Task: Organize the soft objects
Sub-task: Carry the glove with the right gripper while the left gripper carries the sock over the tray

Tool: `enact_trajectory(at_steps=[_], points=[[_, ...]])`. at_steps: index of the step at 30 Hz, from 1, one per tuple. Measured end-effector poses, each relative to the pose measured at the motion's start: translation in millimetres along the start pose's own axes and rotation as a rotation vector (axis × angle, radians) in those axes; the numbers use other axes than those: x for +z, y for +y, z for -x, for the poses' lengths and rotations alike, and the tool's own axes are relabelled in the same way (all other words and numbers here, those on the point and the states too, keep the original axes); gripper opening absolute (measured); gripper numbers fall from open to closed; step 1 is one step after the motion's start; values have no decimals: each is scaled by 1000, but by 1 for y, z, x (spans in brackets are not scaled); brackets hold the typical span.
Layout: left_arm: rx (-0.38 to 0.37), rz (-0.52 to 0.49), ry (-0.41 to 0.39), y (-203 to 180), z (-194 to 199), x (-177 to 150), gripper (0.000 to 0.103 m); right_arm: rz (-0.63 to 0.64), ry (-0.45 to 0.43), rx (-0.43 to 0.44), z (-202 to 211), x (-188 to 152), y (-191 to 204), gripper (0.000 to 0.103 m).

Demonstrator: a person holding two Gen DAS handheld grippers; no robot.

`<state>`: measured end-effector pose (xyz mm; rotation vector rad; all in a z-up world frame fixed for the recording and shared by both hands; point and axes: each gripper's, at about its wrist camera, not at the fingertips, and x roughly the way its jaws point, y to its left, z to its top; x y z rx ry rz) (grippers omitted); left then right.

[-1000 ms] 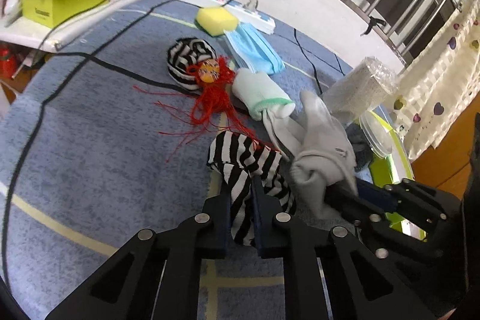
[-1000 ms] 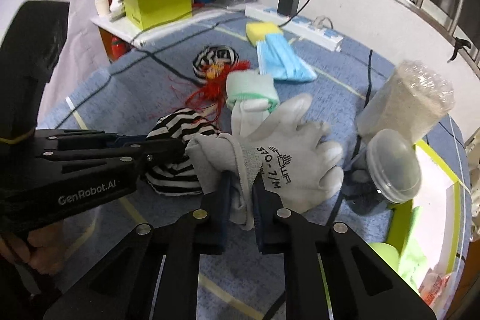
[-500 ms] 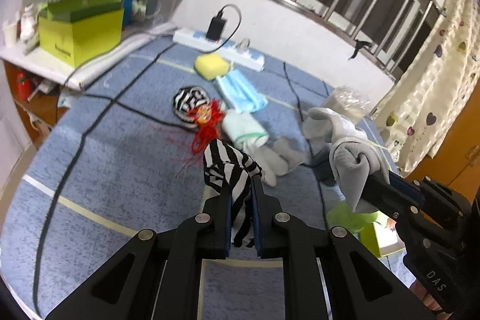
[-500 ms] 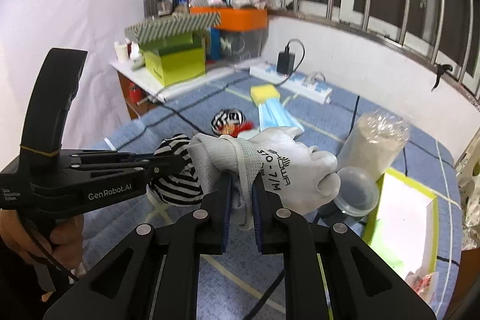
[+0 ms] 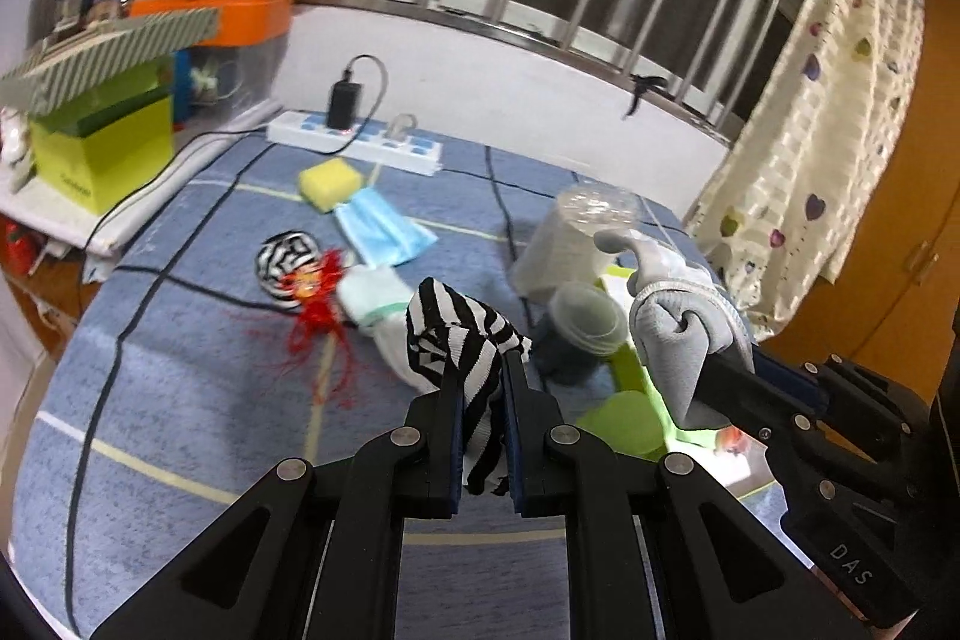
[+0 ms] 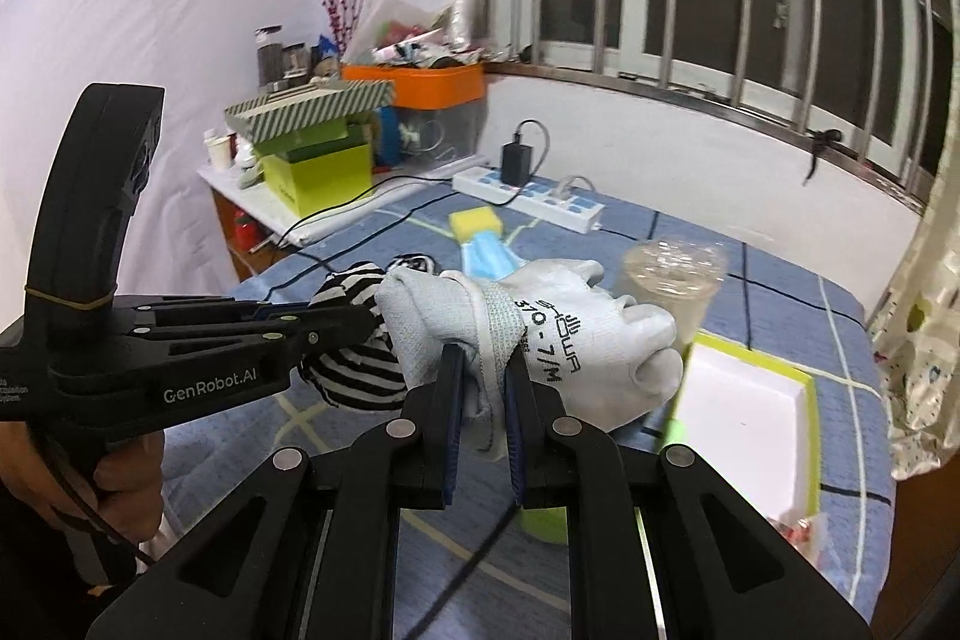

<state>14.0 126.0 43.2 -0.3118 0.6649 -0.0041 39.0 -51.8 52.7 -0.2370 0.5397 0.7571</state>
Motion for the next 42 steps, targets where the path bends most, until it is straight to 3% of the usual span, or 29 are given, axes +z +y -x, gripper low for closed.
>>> enact_trajectory(at_steps=[20, 34, 42], points=[[-113, -164, 22, -92, -24, 13, 11, -114, -32, -133, 41, -17, -67, 13], [-194, -243, 101, -145, -58, 0, 11, -230, -1, -209, 45, -41, -130, 13], [-247, -273, 171, -163, -78, -18, 11, -259, 36, -199, 30, -51, -158, 13]])
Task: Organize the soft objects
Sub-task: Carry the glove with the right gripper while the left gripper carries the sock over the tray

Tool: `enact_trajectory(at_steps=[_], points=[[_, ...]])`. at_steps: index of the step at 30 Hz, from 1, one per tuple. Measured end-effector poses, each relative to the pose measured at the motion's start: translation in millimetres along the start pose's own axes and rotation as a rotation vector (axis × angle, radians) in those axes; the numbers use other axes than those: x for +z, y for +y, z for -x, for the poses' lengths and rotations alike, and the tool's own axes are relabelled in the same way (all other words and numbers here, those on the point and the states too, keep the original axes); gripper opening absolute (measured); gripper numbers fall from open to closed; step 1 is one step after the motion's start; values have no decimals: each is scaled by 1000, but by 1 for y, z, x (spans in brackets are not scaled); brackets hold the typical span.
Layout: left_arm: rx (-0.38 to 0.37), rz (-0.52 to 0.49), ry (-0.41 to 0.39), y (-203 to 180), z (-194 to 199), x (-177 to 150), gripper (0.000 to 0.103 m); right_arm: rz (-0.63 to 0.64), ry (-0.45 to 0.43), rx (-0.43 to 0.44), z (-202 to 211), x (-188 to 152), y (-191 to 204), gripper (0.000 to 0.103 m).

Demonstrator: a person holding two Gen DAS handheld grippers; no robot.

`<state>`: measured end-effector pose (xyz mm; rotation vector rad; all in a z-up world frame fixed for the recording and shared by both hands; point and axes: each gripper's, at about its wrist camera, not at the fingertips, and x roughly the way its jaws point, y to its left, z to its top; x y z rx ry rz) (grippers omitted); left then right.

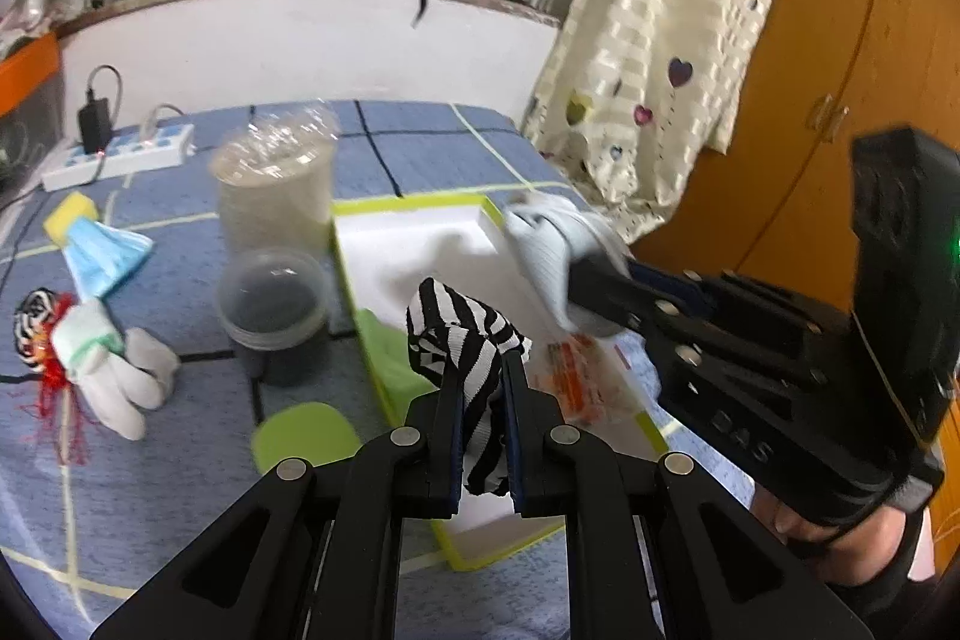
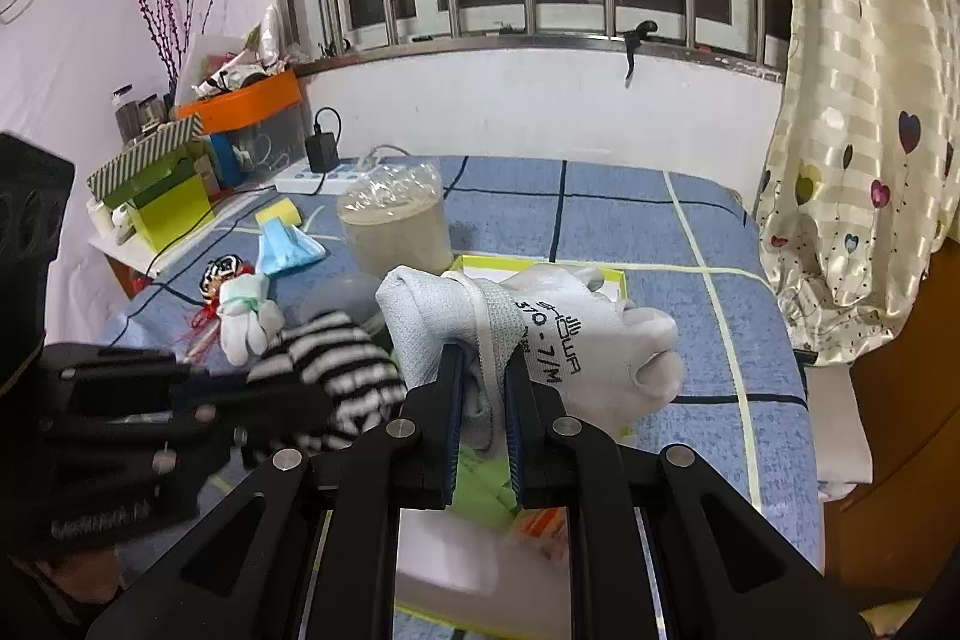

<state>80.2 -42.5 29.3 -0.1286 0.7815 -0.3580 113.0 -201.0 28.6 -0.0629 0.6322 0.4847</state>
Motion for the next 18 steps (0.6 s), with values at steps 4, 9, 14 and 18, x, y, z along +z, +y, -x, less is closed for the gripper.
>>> enact_trajectory(at_steps=[4, 9, 14, 18], points=[[-13, 1, 41, -3, -18, -4, 11, -9, 21, 13, -13, 0, -9, 13], [-22, 24, 94, 1, -42, -6, 11, -23, 66, 25, -33, -7, -20, 13], [-25, 46, 132, 5, -59, -7, 11, -33, 95, 41, -48, -7, -30, 14], [-27, 53, 154, 6, -68, -9, 11, -24, 114, 56, -59, -6, -34, 14]])
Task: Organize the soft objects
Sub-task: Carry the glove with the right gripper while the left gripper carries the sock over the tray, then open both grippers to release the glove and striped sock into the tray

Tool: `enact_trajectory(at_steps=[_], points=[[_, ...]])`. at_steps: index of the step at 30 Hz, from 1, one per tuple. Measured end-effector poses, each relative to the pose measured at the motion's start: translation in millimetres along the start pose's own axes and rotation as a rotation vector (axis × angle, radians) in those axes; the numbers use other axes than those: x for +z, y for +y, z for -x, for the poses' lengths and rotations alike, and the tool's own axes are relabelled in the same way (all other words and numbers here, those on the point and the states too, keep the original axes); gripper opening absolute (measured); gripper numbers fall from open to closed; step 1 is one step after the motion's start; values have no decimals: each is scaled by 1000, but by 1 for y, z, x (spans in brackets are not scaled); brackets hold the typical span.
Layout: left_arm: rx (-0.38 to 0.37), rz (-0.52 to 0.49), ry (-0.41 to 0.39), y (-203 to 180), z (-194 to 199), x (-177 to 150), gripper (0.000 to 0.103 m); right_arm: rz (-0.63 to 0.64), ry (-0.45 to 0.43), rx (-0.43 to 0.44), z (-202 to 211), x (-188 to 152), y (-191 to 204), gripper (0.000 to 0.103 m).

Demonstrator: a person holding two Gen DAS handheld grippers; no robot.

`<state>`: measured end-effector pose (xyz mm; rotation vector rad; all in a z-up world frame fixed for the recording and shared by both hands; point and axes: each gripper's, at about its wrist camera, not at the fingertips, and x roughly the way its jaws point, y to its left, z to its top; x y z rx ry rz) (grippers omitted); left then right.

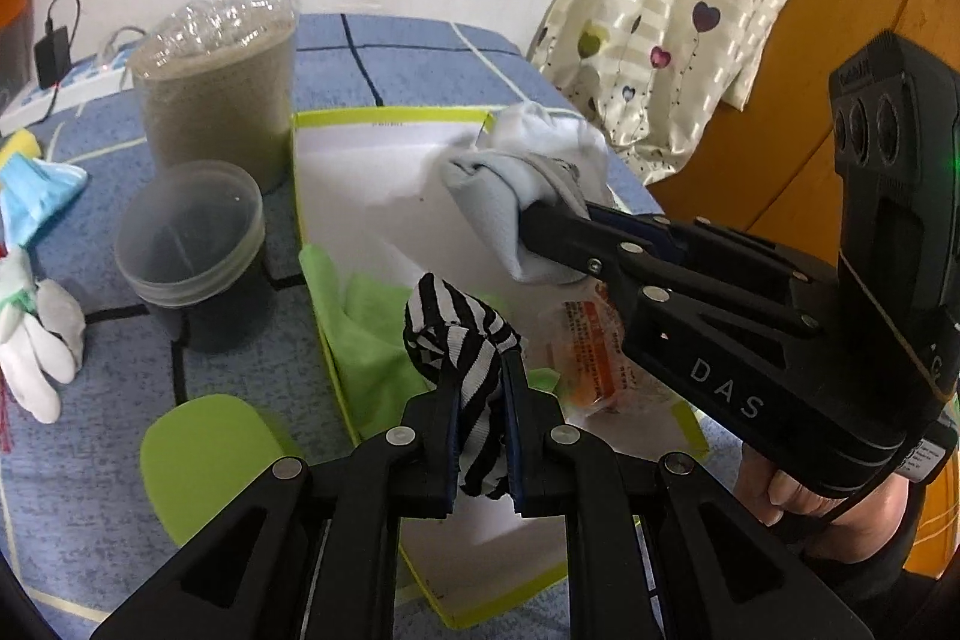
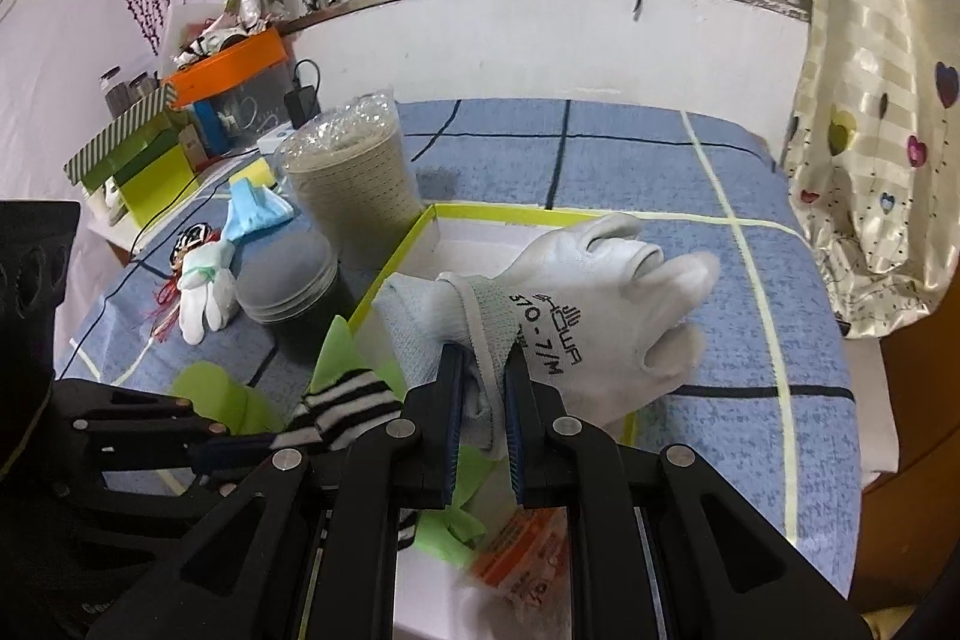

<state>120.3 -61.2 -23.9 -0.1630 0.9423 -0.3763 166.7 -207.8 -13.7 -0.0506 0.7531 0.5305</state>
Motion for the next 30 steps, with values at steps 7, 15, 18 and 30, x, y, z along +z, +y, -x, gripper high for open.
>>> enact_trajectory(at_steps=[7, 15, 18, 30], points=[[3, 5, 14, 0, -6, -2, 11, 69, 60, 106, -16, 2, 8, 14], [-19, -2, 25, -7, -10, 2, 28, 59, 80, 67, -17, -2, 0, 31], [-17, -13, 10, -11, -5, 3, 35, 47, 52, 53, -5, -1, -3, 34], [7, -20, -63, -15, 27, 3, 37, -34, -15, -5, 34, -7, -14, 34]])
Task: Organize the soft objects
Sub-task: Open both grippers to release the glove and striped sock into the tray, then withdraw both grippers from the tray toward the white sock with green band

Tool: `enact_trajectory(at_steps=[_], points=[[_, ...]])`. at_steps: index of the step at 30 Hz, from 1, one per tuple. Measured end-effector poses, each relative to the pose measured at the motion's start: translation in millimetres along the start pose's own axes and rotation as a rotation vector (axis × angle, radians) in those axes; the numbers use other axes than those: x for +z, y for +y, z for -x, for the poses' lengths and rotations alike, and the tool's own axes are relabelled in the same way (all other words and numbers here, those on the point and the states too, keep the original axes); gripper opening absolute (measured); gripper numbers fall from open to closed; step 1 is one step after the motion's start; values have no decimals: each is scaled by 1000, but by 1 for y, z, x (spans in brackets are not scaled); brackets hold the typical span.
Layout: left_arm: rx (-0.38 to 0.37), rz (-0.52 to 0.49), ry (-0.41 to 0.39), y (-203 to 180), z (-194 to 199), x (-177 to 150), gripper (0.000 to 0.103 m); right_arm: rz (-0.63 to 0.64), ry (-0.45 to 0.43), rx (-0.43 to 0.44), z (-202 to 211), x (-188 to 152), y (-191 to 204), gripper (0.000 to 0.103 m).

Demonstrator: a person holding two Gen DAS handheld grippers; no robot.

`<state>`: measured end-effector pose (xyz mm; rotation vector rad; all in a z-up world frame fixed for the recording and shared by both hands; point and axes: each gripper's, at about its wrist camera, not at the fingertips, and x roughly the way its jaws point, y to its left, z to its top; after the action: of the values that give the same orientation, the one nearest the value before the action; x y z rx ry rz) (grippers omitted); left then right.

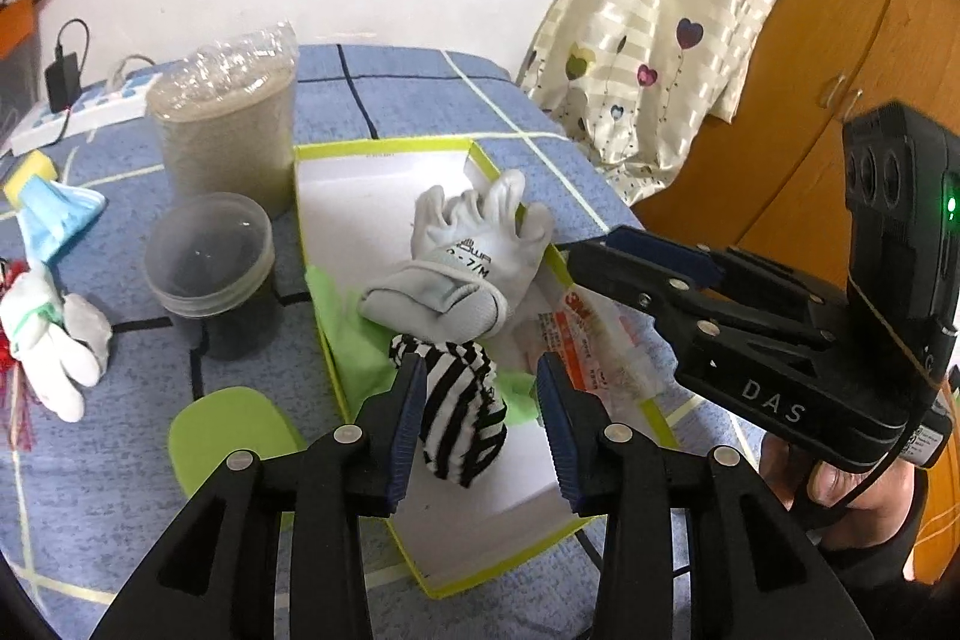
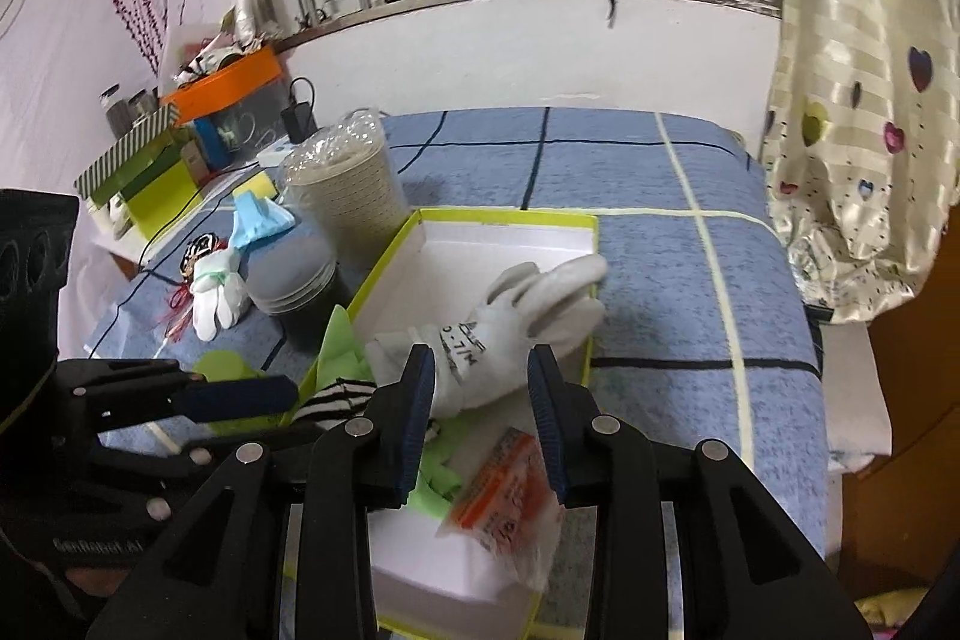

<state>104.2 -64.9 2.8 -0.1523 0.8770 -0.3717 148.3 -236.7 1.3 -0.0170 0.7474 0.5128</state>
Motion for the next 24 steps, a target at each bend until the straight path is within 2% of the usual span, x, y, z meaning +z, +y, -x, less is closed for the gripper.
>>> enact_trajectory(at_steps=[10, 24], points=[[46, 8, -62, 5, 33, -8, 37, -38, -20, -28, 25, -9, 4, 34], [125, 38, -117, 22, 65, -21, 37, 13, -37, -5, 47, -14, 47, 34]])
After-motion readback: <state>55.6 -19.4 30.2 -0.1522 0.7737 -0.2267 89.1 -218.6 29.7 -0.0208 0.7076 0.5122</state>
